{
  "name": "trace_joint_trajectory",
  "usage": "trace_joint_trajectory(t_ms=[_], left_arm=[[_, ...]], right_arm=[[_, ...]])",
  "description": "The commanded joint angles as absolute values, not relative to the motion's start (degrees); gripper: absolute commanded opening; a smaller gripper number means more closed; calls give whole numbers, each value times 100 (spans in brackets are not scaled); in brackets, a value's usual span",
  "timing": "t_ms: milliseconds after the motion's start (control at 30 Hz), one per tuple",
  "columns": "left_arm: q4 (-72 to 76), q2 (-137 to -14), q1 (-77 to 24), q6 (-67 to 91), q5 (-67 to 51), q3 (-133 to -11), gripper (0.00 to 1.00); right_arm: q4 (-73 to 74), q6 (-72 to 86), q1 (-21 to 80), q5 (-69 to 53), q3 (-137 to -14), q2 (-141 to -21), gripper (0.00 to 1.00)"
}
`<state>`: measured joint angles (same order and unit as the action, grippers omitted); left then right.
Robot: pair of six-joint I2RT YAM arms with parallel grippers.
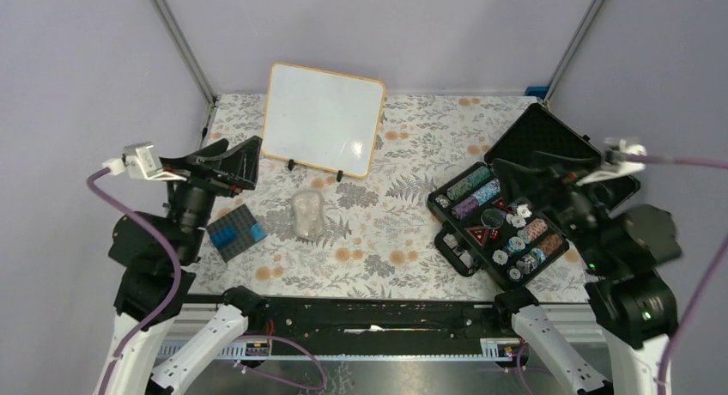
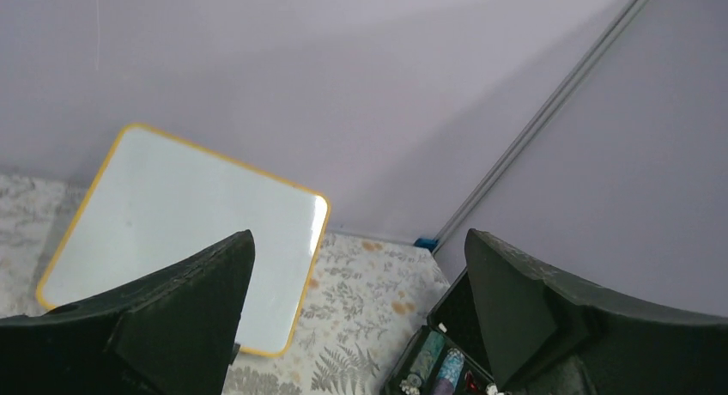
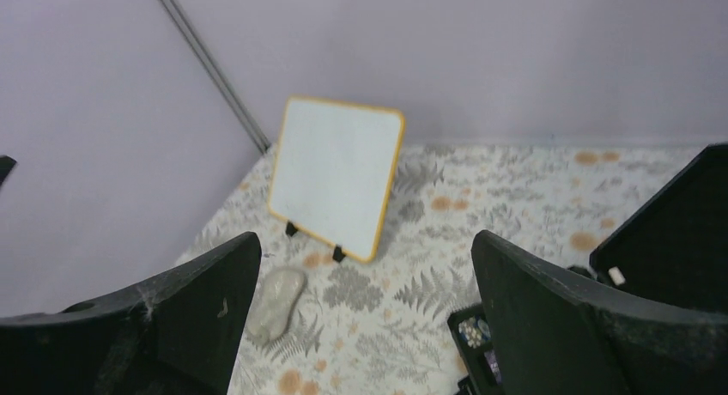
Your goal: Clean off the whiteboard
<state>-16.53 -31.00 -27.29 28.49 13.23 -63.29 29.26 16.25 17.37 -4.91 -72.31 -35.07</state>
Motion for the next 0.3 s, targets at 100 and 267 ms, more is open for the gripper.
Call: trace_joint_trajectory(t_ms=[100, 267], left_arm=[[-1245, -2711, -2733, 2313, 1044, -6515, 99], [-1325, -2496, -2733, 2312, 1163, -6525, 99]], right_arm=[[3189, 1351, 1767, -180, -7787, -3144, 100], [2766, 1196, 1765, -169, -7451, -2835, 99]])
